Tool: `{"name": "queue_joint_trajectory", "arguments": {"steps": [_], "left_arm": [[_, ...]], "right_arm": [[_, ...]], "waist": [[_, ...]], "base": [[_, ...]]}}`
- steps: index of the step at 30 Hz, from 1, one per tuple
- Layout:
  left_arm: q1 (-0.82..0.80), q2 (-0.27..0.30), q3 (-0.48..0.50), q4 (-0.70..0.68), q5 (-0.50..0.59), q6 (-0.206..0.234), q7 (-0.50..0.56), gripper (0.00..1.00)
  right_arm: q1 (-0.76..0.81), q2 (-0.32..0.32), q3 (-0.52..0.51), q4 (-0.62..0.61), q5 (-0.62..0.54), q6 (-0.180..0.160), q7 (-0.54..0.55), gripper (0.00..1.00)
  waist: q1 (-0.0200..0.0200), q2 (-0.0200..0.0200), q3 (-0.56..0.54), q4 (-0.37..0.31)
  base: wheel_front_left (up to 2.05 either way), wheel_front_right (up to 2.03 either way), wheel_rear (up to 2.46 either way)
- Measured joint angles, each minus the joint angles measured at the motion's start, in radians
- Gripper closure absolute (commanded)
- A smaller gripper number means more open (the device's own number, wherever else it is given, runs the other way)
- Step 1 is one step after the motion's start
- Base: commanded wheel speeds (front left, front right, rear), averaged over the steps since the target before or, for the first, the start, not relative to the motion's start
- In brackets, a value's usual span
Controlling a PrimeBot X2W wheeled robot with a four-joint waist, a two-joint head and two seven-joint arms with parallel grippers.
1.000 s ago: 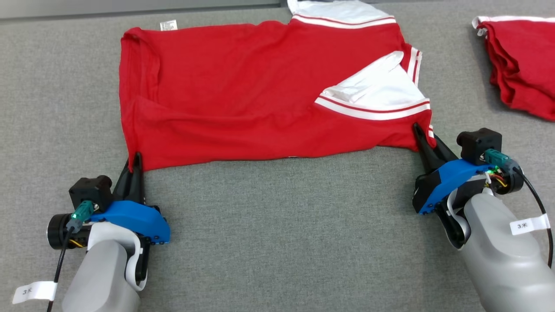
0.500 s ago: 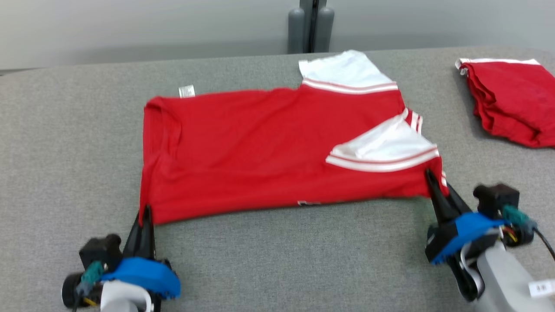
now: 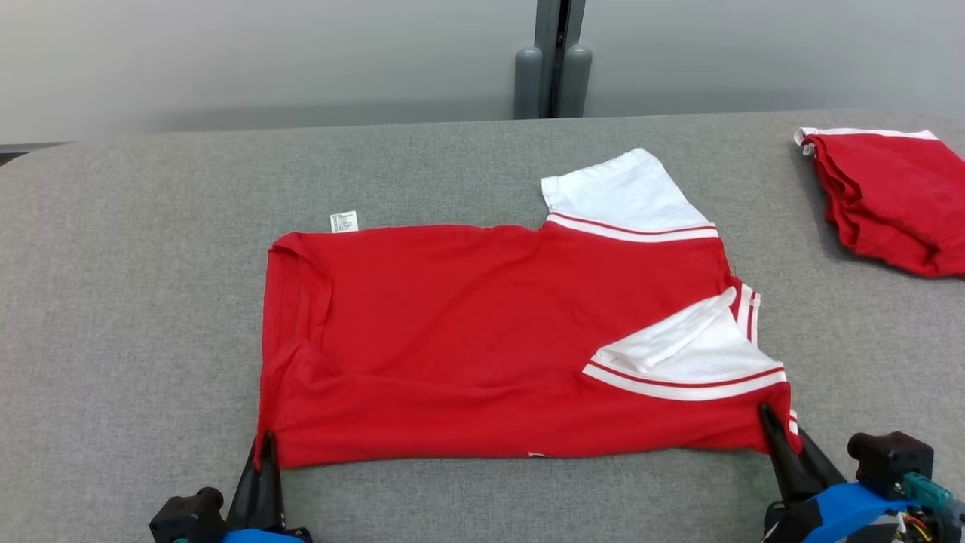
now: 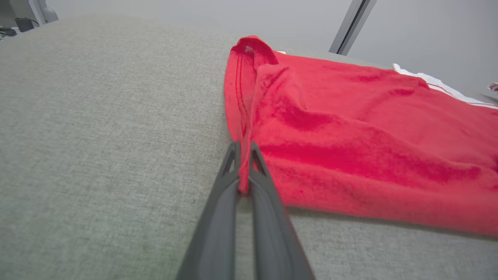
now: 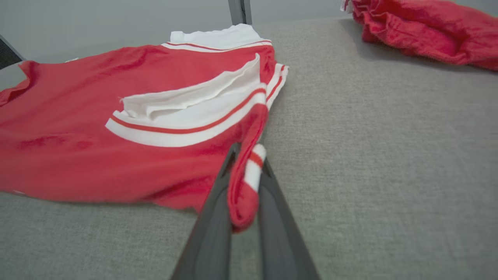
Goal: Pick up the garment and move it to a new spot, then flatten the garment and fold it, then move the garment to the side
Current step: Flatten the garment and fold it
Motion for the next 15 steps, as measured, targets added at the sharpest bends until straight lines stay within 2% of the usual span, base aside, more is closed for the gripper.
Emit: {"name": "queue_joint_trajectory", "arguments": {"steps": [1,2,8,15], "left_arm": [[0.0,0.0,-0.003,-0.006,0.001,0.001,0.0,0.13],[0.0,0.0,-0.004,-0.013,0.001,0.002,0.0,0.0],[-0.01,0.01,0.014,-0.05,0.01,0.014,-0.011,0.0],[-0.042,0.014,0.047,-0.107,0.043,0.024,-0.022,0.0]], "right_arm": [[0.01,0.006,-0.009,-0.021,-0.006,0.0,0.008,0.51],[0.016,0.01,-0.017,-0.037,-0.017,0.0,0.02,0.0],[0.028,0.034,-0.069,-0.125,-0.053,0.0,0.042,0.0],[-0.001,0.06,-0.085,-0.183,-0.084,0.0,-0.007,0.0]], "waist": [[0.0,0.0,-0.002,0.0],[0.0,0.0,-0.005,0.0],[0.0,0.0,-0.018,0.0],[0.0001,0.0,-0.035,-0.008]], "base": [[0.0,0.0,0.0],[0.0,0.0,0.0],[0.0,0.0,0.0],[0.0,0.0,0.0]]}}
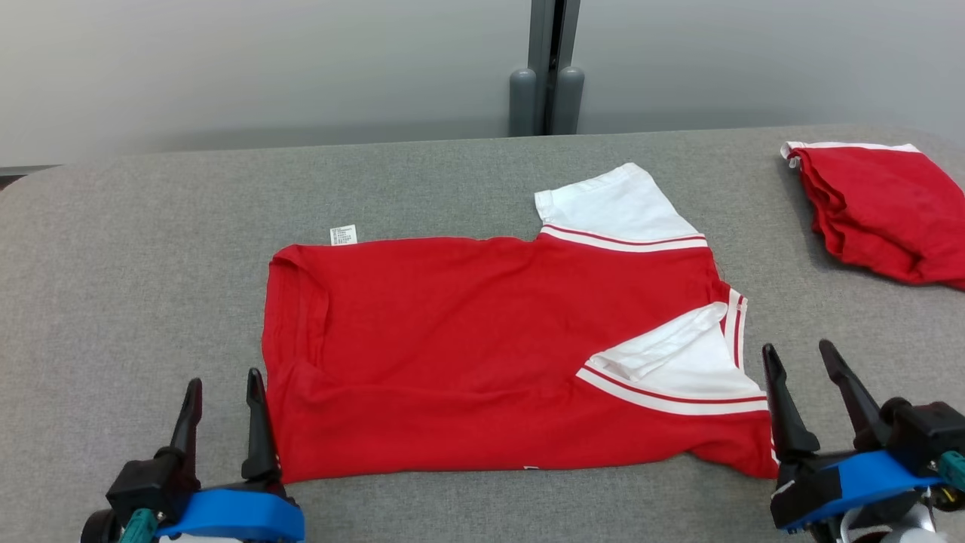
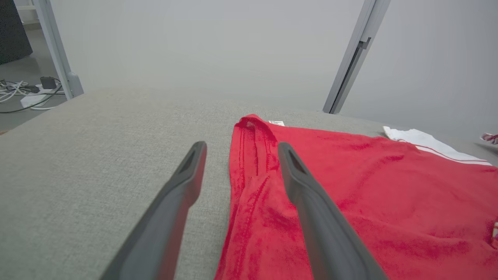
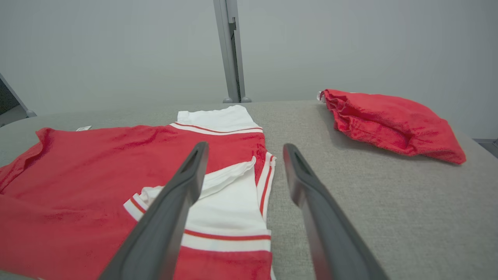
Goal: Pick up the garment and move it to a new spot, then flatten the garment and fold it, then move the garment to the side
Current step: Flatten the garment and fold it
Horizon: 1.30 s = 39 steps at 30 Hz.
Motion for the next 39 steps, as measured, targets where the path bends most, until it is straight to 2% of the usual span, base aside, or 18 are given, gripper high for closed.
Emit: {"name": "queue_joint_trajectory", "arguments": {"steps": [4,10,32,39], "left_arm": [[-0.033,-0.001,0.021,-0.03,0.022,0.004,-0.001,0.0],[-0.07,-0.005,0.034,-0.042,0.059,-0.013,-0.001,0.0],[-0.124,-0.01,0.035,0.045,0.106,-0.036,-0.001,0.0],[-0.302,0.04,0.03,0.114,0.106,-0.08,0.04,0.0]], "right_arm": [[-0.051,0.015,0.009,-0.014,-0.016,0.0,-0.032,0.0],[-0.087,0.034,0.014,-0.017,-0.026,0.0,-0.057,0.0],[-0.09,0.051,0.01,0.015,-0.038,0.0,-0.055,0.0],[-0.268,0.05,0.029,0.073,-0.079,0.0,-0.022,0.0]], "waist": [[0.0,0.0,-0.004,-0.005],[0.0,0.0,-0.019,-0.002],[0.0,0.0,-0.02,0.005],[0.0001,0.0,0.041,-0.002]], "base": [[0.0,0.0,0.0],[0.0,0.0,0.0],[0.0,0.0,0.0],[0.0,0.0,0.0]]}}
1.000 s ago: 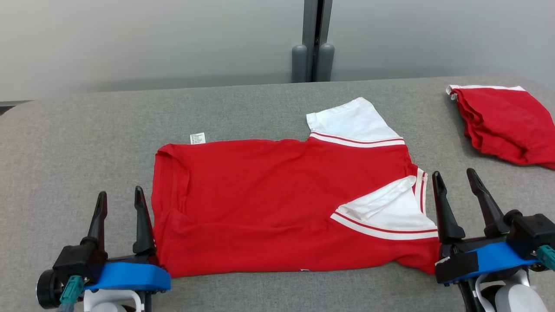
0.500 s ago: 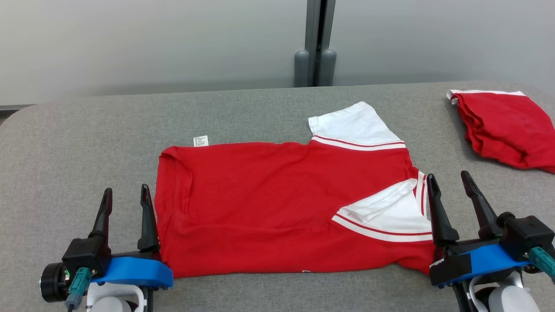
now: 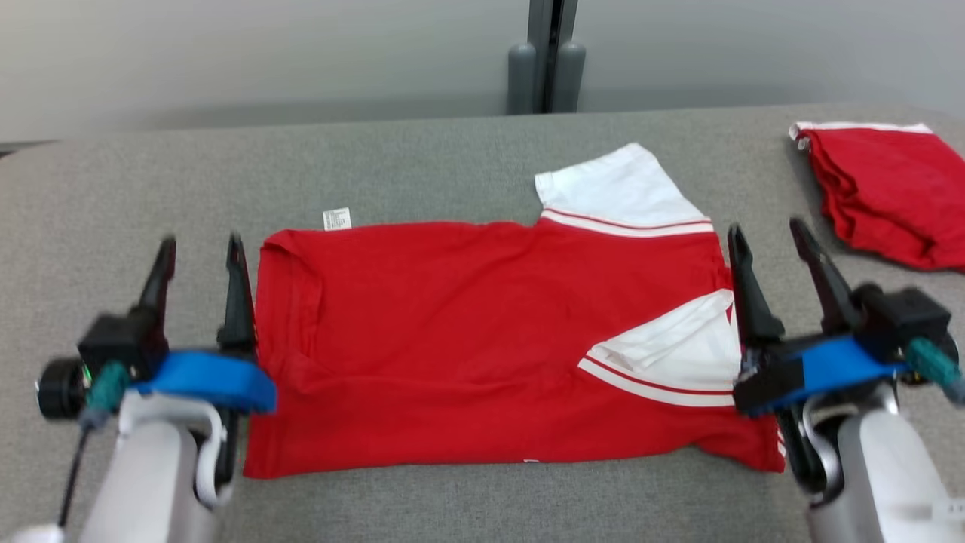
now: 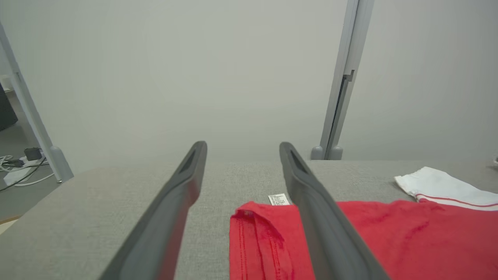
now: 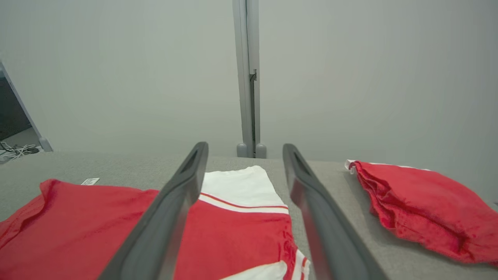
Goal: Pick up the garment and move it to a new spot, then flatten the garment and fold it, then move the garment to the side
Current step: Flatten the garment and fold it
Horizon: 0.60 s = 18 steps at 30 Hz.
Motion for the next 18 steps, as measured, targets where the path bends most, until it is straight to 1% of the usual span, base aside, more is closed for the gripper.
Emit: {"name": "queue_joint_trajectory", "arguments": {"steps": [4,8,13,18], "left_arm": [[-0.152,0.037,-0.012,0.055,-0.001,-0.034,0.058,0.0],[-0.273,0.05,-0.032,0.129,-0.007,-0.058,0.119,0.0],[-0.377,0.057,-0.06,0.232,-0.017,-0.075,0.186,0.0],[-0.43,0.057,-0.087,0.336,-0.027,-0.086,0.229,0.0]], "right_arm": [[-0.149,-0.035,0.018,0.062,-0.011,0.0,0.033,0.0],[-0.284,-0.067,0.046,0.142,-0.019,0.0,0.052,0.0],[-0.413,-0.089,0.087,0.254,-0.026,0.0,0.063,0.0],[-0.507,-0.103,0.118,0.384,-0.027,0.0,0.058,0.0]], "waist": [[0.0001,0.0,0.056,-0.004],[0.0002,0.0,0.114,-0.004],[0.0002,0.0,0.179,-0.004],[0.0003,0.0,0.225,-0.003]], "base": [[0.0,0.0,0.0],[0.0,0.0,0.0],[0.0,0.0,0.0],[0.0,0.0,0.0]]}}
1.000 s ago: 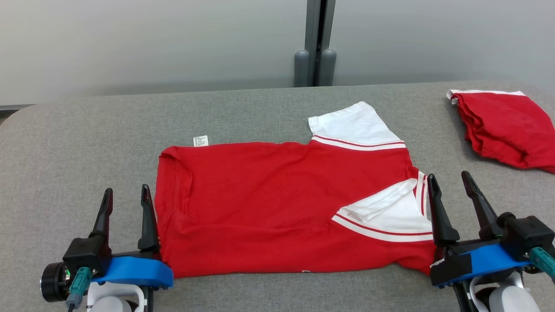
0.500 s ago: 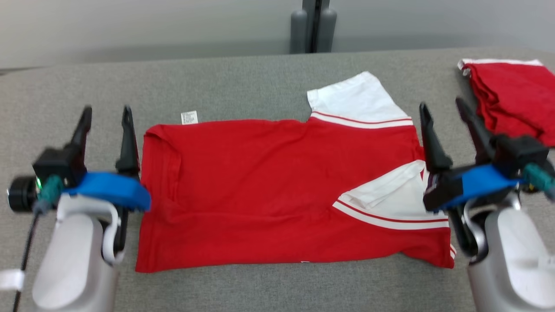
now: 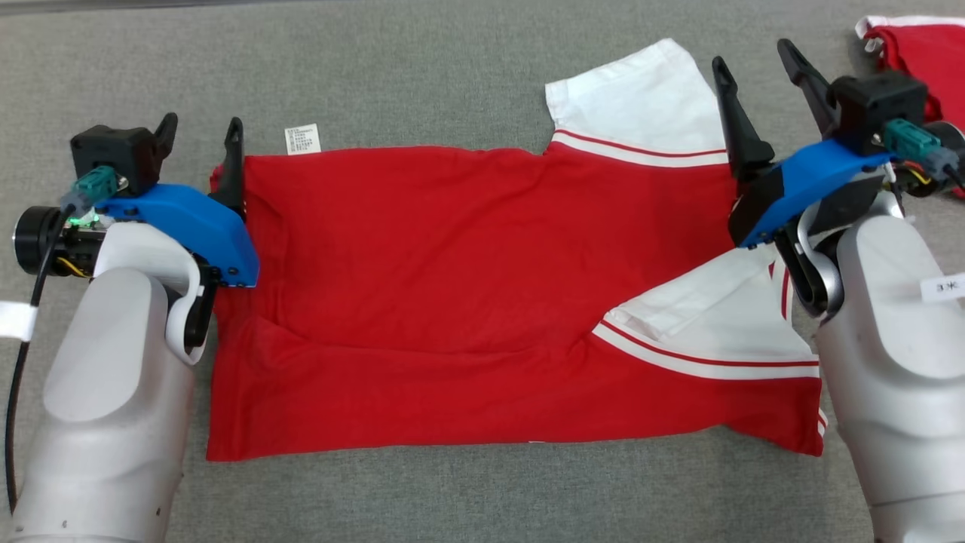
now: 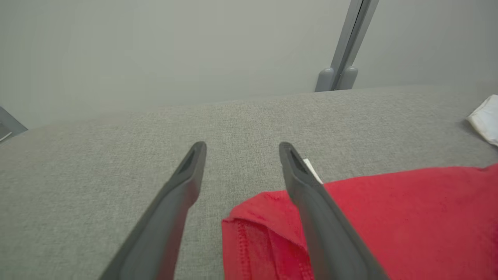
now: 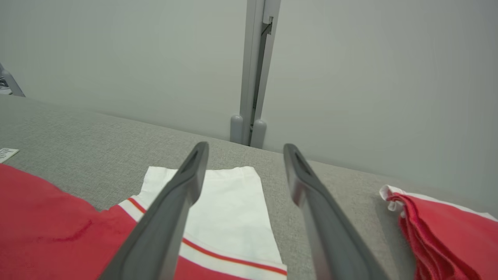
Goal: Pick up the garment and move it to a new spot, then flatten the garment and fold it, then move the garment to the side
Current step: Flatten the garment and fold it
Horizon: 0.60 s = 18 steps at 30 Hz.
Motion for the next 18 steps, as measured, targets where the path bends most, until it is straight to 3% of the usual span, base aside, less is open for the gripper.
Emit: {"name": "queue_joint_trajectory", "arguments": {"steps": [13,14,16,17,18], "left_arm": [[-0.059,-0.003,-0.068,0.184,-0.031,-0.015,0.06,0.0],[-0.065,-0.003,-0.071,0.194,-0.037,-0.015,0.069,0.15],[-0.072,-0.003,-0.081,0.204,-0.04,-0.016,0.071,0.89],[-0.074,-0.004,-0.087,0.209,-0.042,-0.016,0.071,1.0],[-0.075,-0.005,-0.093,0.211,-0.042,-0.017,0.065,1.0]], "right_arm": [[-0.107,-0.001,0.043,0.205,0.005,0.0,-0.091,0.0],[-0.112,-0.001,0.046,0.217,0.005,0.0,-0.096,0.0],[-0.119,-0.001,0.053,0.237,0.005,0.0,-0.103,0.0],[-0.126,-0.002,0.056,0.25,0.007,0.0,-0.104,0.0],[-0.132,-0.004,0.058,0.258,0.008,0.0,-0.105,0.0]], "waist": [[-0.0002,0.0,0.044,-0.002],[-0.0002,0.0,0.043,-0.003],[-0.0003,0.0,0.041,-0.003],[-0.0003,0.0,0.04,-0.002],[-0.0003,0.0,0.038,-0.001]], "base": [[0.0,0.0,0.0],[0.0,0.0,0.0],[0.0,0.0,0.0],[0.0,0.0,0.0],[0.0,0.0,0.0]]}}
